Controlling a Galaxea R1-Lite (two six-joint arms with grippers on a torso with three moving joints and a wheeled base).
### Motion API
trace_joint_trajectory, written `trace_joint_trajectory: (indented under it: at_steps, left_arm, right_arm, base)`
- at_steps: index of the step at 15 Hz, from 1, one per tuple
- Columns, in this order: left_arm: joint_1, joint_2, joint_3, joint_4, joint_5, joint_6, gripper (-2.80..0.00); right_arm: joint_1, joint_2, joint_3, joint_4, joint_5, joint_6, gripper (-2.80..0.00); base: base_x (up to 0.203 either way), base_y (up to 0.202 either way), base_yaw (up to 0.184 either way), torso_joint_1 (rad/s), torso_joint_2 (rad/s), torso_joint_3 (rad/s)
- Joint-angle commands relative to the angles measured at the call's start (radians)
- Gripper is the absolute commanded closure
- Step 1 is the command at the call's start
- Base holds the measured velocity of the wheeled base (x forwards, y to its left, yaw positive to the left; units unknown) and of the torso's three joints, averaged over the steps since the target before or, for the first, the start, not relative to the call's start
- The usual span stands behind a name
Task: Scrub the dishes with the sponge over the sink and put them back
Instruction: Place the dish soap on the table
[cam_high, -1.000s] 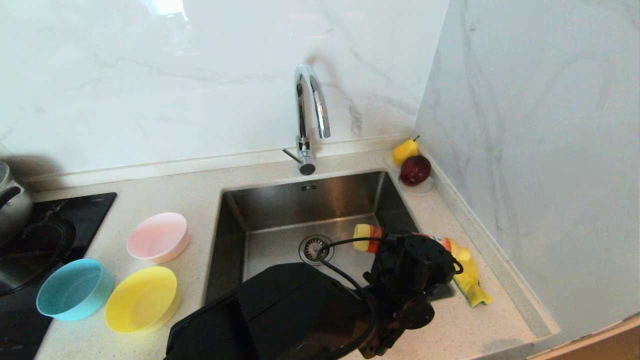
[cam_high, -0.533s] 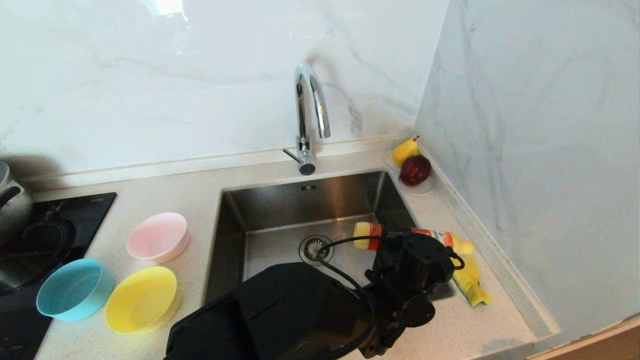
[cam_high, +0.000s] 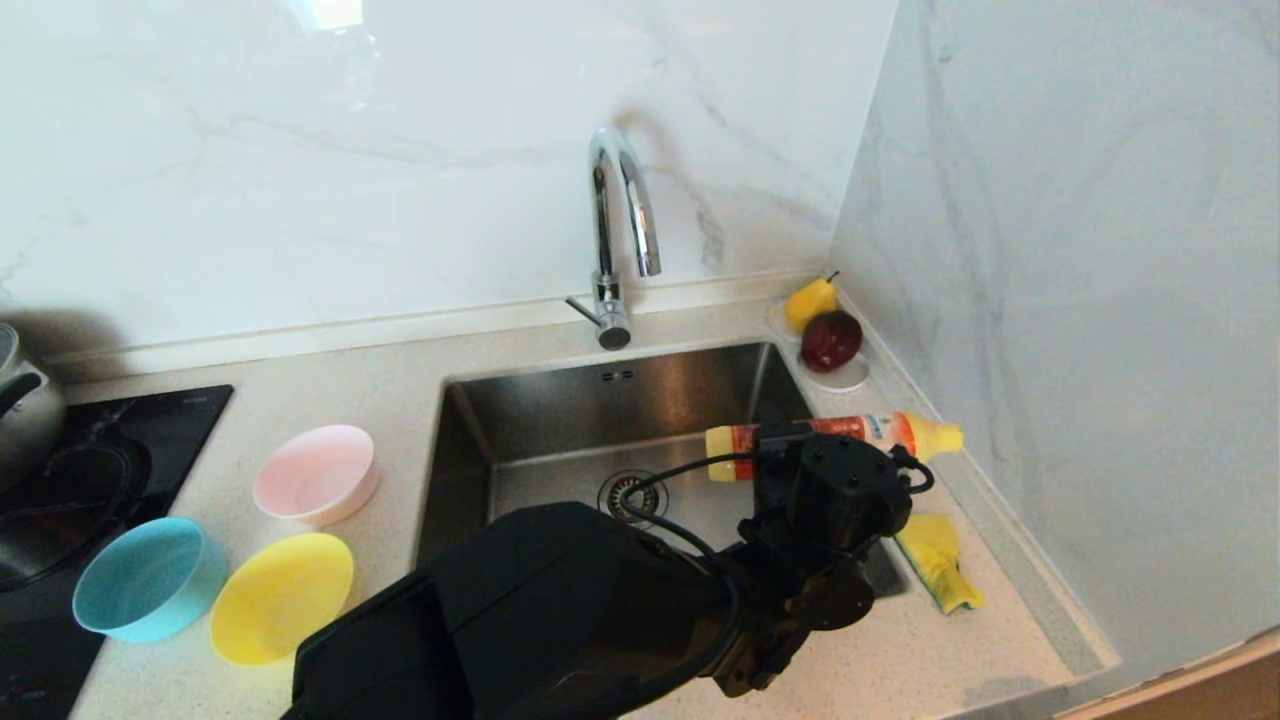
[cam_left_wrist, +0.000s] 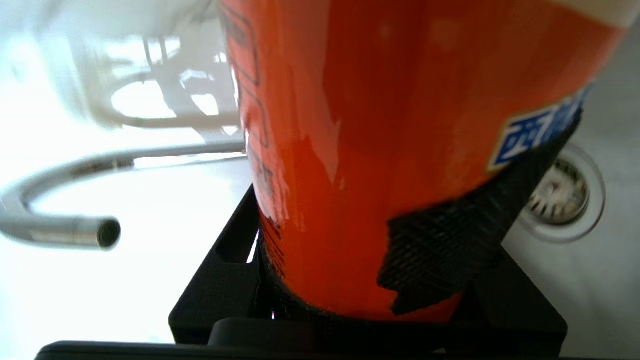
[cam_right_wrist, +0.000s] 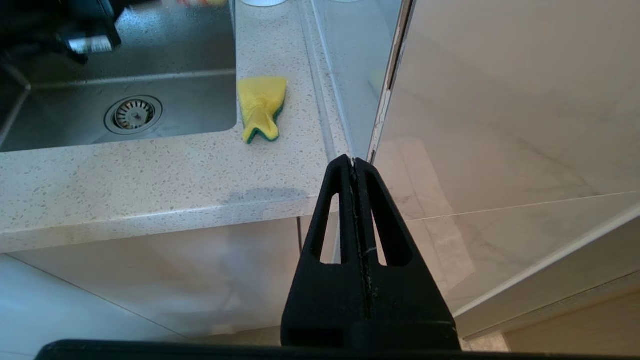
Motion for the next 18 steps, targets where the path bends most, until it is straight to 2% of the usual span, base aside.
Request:
trace_joint_trajectory:
  at_steps: [1, 4, 6, 10, 12, 18]
  left_arm:
    - [0.006, -0.032, -0.004, 0.001, 0.006, -0.062, 0.0]
    - [0.024, -0.045, -0.069, 0.026, 0.009, -0.199, 0.0]
    - [0.036, -0.066, -0.104, 0.087, 0.009, -0.314, 0.0]
    - [0.05, -0.095, -0.222, 0.217, -0.017, -0.493, 0.0]
    - [0.059, -0.106, -0.223, 0.218, -0.061, -0.536, 0.0]
    - [0.071, -0.165, -0.223, 0.215, -0.088, -0.675, 0.0]
  right_arm:
    - [0.0, 0.0, 0.0, 0.0, 0.0, 0.0, 0.0]
    - [0.0, -0.001, 0.0, 0.0, 0.0, 0.001, 0.0]
    - [-0.001, 0.0, 0.0, 0.0, 0.0, 0.001, 0.0]
    - [0.0, 0.0, 0.0, 0.0, 0.0, 0.0, 0.0]
    - [0.0, 0.0, 0.0, 0.0, 0.0, 0.001, 0.0]
    - [0.0, 0.0, 0.0, 0.0, 0.0, 0.001, 0.0]
  base:
    - [0.0, 0.0, 0.0, 0.0, 0.0, 0.0]
    - [0.0, 0.0, 0.0, 0.0, 0.0, 0.0]
    - [0.0, 0.0, 0.0, 0.0, 0.0, 0.0]
    - [0.0, 0.0, 0.0, 0.0, 0.0, 0.0]
    - [0.0, 0.0, 0.0, 0.0, 0.0, 0.0]
    - [0.0, 0.0, 0.0, 0.0, 0.0, 0.0]
